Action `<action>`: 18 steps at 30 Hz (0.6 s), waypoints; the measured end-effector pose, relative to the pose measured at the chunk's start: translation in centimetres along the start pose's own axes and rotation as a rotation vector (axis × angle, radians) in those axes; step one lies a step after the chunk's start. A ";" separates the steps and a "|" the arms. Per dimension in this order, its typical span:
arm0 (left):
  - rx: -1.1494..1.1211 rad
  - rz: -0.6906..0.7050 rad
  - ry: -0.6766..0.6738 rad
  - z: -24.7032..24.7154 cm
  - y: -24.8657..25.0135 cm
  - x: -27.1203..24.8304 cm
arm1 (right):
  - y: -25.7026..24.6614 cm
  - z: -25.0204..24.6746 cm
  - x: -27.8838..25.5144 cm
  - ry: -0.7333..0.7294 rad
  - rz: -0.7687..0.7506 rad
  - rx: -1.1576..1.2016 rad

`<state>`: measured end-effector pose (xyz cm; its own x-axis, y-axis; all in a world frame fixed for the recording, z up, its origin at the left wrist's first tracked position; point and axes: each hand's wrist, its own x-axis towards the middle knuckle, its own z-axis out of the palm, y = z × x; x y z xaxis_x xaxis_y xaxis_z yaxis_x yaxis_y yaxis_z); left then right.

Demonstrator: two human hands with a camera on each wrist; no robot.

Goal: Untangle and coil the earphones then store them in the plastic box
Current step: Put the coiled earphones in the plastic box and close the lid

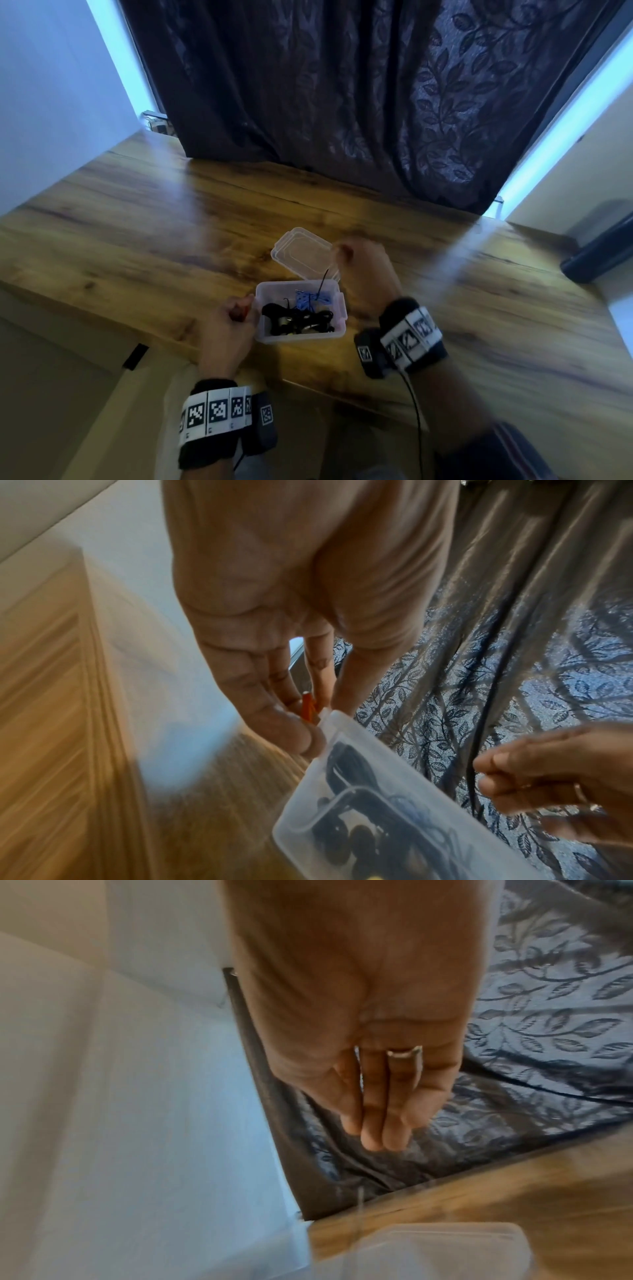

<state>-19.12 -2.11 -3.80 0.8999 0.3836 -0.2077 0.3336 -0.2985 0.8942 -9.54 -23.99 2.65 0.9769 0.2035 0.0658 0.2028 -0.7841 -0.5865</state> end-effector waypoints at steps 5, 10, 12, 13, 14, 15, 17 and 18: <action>-0.002 0.001 0.002 0.0 0.5 -0.1 | 4.6 0.7 7.6 -0.315 0.280 -0.259; -0.022 -0.033 0.010 0.1 0.6 -0.2 | 5.8 2.0 9.2 -0.414 0.341 -0.218; -0.015 -0.026 0.019 0.1 0.8 -0.3 | 5.5 1.5 8.8 -0.427 0.347 -0.151; -0.007 -0.021 0.025 0.2 0.9 -0.4 | 5.3 1.1 8.4 -0.429 0.348 -0.109; 0.001 -0.013 0.027 0.1 0.9 -0.5 | 5.0 0.5 8.1 -0.419 0.341 -0.065; 0.008 -0.009 0.025 0.1 0.9 -0.5 | 4.8 -0.1 7.6 -0.391 0.328 -0.019; 0.005 -0.010 0.021 0.1 0.8 -0.4 | 4.3 -1.4 6.4 -0.293 0.278 0.061; 0.001 -0.016 0.020 0.1 0.7 -0.4 | 4.1 -1.9 5.6 -0.220 0.240 0.081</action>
<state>-19.20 -2.53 -3.09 0.8885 0.4057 -0.2144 0.3487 -0.2932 0.8902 -3.11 -27.21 2.13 0.9564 0.1468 -0.2526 -0.0462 -0.7778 -0.6269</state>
